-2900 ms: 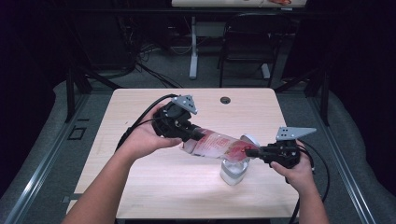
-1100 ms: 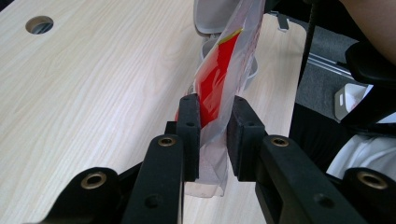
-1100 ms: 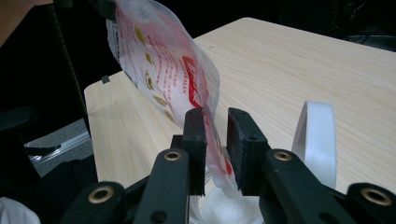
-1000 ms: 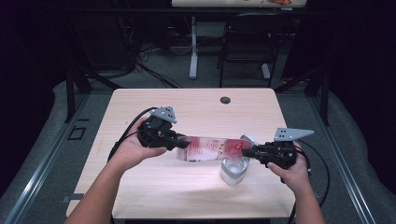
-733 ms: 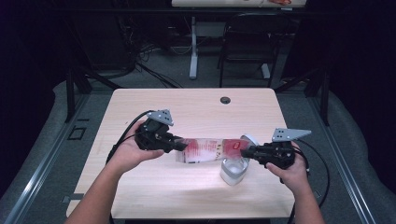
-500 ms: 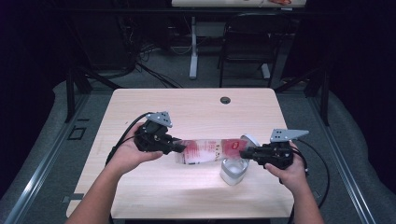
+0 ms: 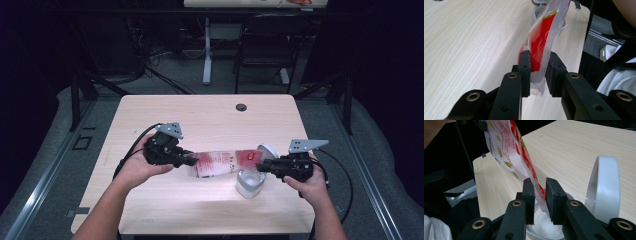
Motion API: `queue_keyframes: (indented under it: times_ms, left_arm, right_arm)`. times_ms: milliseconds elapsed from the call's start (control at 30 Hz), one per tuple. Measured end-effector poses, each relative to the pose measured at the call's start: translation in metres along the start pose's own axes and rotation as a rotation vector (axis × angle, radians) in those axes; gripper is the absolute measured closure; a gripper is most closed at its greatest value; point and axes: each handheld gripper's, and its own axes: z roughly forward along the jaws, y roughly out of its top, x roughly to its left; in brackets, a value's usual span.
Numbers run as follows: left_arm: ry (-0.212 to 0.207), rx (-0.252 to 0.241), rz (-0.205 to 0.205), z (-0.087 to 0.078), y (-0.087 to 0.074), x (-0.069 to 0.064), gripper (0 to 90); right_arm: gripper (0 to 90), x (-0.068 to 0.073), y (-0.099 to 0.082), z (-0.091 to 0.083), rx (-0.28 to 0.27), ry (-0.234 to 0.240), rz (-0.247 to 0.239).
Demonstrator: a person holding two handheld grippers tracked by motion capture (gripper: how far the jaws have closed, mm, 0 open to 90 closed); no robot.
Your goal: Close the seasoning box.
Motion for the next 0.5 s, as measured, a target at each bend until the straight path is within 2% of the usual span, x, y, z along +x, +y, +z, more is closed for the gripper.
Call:
queue_keyframes:
  times_ms: [267, 500]
  left_arm:
    - [-0.003, 0.001, -0.008, 0.0021, -0.004, 0.0017, 76.2]
    - [-0.002, 0.005, -0.01, 0.0033, -0.0049, 0.0024, 76.2]
  right_arm:
    - [80.4, -0.0017, -0.0024, -0.0002, -0.004, 0.016, 0.004]
    - [77.8, -0.0014, -0.0026, -0.0005, -0.008, 0.029, -0.004]
